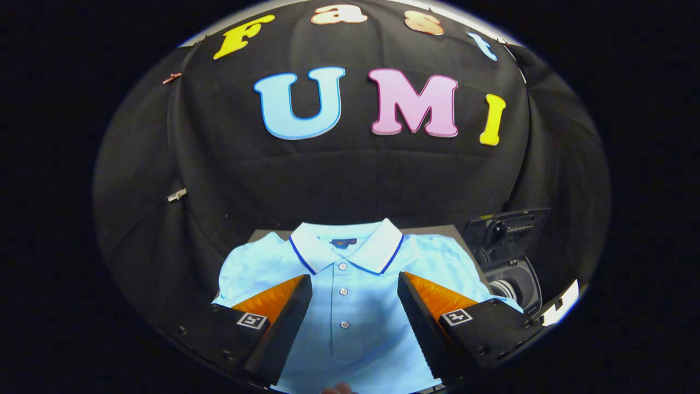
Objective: Put the clothes into the washing machine and then close the washing machine lid.
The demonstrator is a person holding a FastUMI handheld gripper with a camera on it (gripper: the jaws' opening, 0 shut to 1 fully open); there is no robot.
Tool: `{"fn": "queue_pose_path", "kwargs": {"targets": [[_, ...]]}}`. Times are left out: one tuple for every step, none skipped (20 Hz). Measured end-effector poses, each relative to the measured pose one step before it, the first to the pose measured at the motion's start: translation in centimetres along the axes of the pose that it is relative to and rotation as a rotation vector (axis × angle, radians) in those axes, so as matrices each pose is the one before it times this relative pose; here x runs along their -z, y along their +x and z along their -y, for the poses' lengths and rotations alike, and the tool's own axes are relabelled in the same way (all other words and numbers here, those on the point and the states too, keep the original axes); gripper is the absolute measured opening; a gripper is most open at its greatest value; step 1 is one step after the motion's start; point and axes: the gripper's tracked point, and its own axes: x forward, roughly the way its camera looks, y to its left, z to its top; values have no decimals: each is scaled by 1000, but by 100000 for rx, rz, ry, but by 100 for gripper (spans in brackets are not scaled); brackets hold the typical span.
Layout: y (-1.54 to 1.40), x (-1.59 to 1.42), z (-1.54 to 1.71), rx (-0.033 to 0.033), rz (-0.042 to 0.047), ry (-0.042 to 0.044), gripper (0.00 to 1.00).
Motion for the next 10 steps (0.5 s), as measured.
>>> {"fn": "queue_pose_path", "kwargs": {"targets": [[996,398,-258,-578,-4117,448,99],[758,434,-29,114,-3899,42,99],[787,525,-101,103,-4471,-208,99],[551,810,-45,51,-5289,102,99],[845,1086,91,384,-5226,-1009,99],[232,309,-41,943,-2885,-2301,100],[92,-343,64,257,-326,-2327,100],[-503,399,-214,312,-3022,-1317,99],[23,-45,108,729,-1021,2059,100],[317,280,205,411,-256,1006,100]]}}
